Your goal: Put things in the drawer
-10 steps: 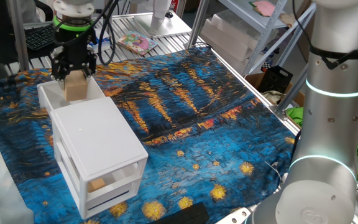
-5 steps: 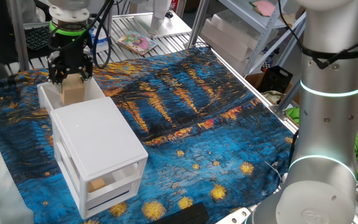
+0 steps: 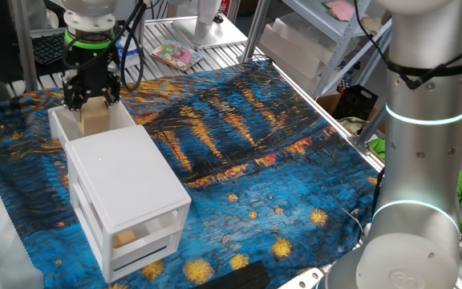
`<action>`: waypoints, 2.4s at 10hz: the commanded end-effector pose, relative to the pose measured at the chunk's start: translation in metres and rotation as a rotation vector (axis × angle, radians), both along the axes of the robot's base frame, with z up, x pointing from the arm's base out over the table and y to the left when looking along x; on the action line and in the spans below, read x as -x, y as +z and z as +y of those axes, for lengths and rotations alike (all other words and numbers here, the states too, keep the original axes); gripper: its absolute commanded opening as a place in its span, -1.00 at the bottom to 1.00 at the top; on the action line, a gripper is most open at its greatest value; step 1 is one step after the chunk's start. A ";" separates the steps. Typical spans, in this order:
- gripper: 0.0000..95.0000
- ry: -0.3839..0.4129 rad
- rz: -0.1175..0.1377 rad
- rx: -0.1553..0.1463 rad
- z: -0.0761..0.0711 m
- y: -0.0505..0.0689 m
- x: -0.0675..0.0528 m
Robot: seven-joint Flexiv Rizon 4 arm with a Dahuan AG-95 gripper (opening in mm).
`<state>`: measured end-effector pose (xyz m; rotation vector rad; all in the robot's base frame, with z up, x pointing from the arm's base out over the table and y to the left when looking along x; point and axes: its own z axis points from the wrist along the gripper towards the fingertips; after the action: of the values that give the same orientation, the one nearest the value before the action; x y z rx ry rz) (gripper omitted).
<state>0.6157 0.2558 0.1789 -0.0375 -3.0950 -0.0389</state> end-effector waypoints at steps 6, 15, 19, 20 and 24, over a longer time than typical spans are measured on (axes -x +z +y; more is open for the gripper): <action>-1.00 0.000 -0.012 0.003 0.001 -0.009 -0.003; -1.00 0.009 -0.033 0.003 -0.001 -0.020 -0.006; -1.00 -0.015 -0.037 0.004 -0.001 -0.022 -0.006; -0.60 -0.027 -0.032 0.005 -0.001 -0.022 -0.006; 0.20 -0.050 -0.027 0.004 -0.001 -0.022 -0.006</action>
<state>0.6233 0.2554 0.1572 -0.1163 -3.1161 -0.0340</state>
